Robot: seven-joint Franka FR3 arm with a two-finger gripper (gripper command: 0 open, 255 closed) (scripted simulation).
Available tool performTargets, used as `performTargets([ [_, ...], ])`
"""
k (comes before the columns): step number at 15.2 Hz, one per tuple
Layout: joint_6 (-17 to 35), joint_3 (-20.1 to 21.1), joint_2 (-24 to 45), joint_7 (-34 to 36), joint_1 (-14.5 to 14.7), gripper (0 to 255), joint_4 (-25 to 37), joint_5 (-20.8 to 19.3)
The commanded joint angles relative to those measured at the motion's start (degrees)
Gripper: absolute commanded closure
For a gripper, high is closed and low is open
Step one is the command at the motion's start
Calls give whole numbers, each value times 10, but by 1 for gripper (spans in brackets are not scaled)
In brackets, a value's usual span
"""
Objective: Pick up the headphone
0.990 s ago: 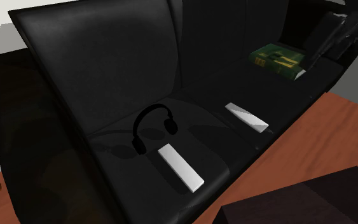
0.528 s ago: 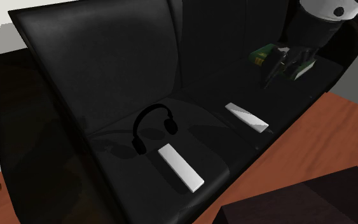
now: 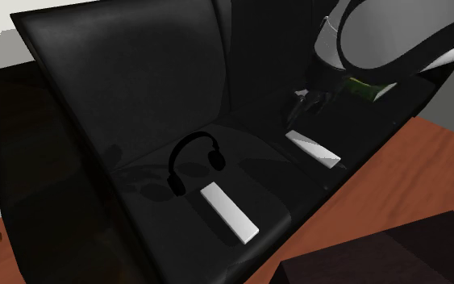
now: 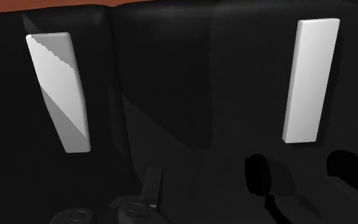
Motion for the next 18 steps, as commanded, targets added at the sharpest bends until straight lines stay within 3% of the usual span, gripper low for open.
performTargets([
  [1,47,7,48,1,3,0,10,-2],
  [9,175,26,229,52,23,0,92,-62],
  [18,254,-12,424,107,97,0,242,-134],
])
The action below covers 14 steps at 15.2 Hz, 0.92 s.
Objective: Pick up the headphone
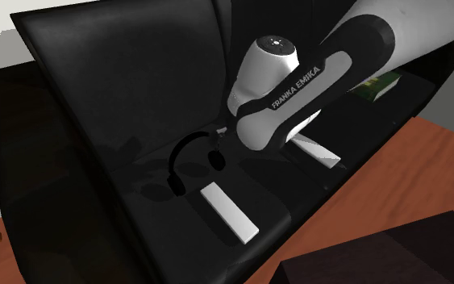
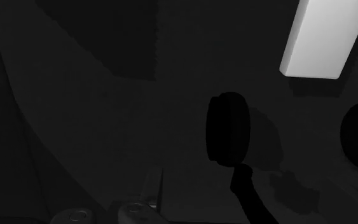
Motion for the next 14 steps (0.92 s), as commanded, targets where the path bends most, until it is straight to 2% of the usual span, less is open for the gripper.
performTargets([
  [1,11,-10,46,8,19,0,44,-10],
  [11,52,-28,113,15,38,0,73,-19],
  [12,51,-28,114,14,38,255,74,-18],
  [14,52,-28,114,15,38,255,74,-18],
])
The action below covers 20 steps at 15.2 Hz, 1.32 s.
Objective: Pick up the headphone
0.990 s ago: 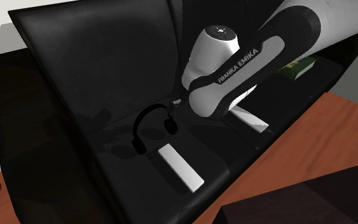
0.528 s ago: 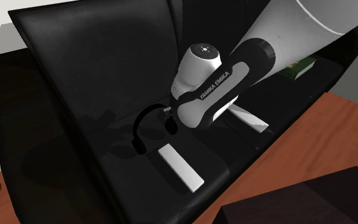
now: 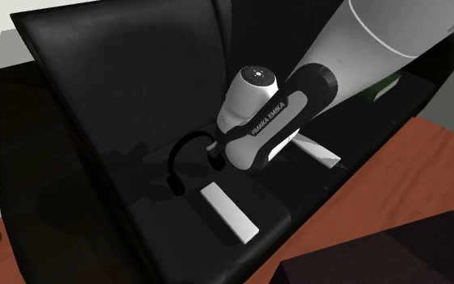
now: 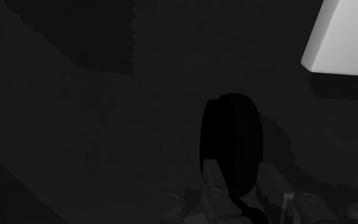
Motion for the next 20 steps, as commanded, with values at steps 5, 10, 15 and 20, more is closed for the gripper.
performTargets([
  [5,0,0,0,0,0,255,-1,0],
  [10,-14,6,-21,-2,-5,255,-8,2],
  [15,-40,17,-55,-6,-14,255,-17,7],
  [20,-67,28,-88,-11,-24,255,-23,14],
])
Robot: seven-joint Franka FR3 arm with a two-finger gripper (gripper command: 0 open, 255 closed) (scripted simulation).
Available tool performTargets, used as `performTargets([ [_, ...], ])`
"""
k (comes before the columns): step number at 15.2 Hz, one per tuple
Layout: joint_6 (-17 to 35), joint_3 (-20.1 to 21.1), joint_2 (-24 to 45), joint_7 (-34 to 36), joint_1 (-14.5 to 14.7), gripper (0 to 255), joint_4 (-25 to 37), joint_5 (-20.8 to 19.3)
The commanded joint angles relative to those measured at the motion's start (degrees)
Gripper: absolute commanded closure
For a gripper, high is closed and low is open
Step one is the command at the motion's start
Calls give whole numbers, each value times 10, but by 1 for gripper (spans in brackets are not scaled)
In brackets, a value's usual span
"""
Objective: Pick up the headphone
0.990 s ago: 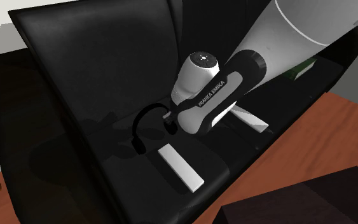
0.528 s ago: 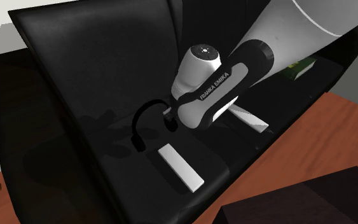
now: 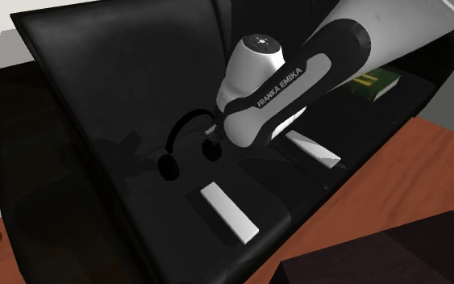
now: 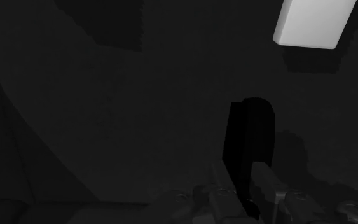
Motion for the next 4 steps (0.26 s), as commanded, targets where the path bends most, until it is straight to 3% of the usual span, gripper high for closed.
performTargets([
  [1,-11,5,-14,-3,-4,255,-3,3],
  [4,-17,7,-21,-4,-6,255,-4,5],
])
